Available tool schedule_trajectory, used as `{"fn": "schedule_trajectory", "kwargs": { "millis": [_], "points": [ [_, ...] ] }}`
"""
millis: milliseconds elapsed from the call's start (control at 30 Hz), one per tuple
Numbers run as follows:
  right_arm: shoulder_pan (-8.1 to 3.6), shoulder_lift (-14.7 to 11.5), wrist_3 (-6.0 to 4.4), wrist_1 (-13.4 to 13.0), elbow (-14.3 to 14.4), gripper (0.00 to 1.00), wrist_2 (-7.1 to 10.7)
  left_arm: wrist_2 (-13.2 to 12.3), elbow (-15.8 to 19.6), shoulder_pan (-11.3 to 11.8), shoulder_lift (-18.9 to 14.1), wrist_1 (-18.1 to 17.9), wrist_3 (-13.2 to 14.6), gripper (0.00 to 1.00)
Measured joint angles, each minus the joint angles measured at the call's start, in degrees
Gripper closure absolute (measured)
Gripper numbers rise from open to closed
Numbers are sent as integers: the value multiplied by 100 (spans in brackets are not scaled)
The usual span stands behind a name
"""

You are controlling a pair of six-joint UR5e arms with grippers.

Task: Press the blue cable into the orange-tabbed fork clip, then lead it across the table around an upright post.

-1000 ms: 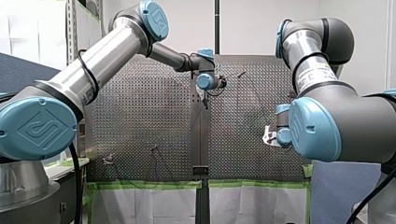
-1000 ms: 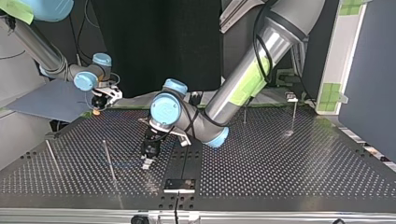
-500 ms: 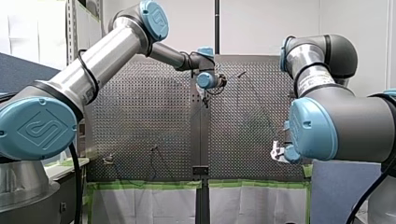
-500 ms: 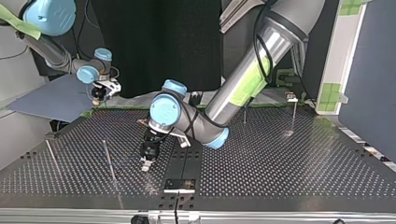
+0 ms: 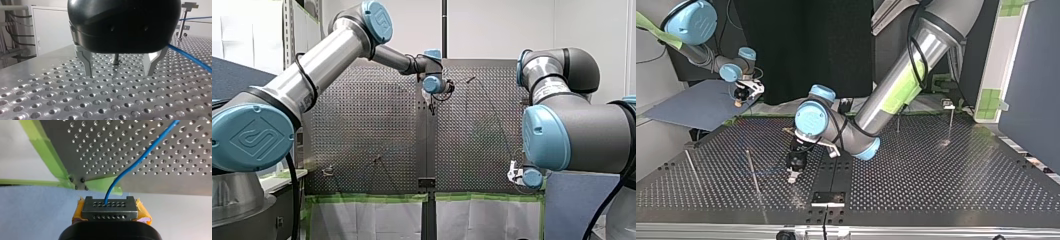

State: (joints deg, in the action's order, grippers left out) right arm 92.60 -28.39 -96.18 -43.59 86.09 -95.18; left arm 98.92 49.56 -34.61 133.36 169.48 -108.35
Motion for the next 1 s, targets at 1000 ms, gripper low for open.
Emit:
{"fn": "schedule_trajectory", "kwargs": {
  "millis": [1000],
  "points": [
    [-35,20,-173,-350,1,100,367,-239,466,-137,-437,1150,673,0]
  ]
}}
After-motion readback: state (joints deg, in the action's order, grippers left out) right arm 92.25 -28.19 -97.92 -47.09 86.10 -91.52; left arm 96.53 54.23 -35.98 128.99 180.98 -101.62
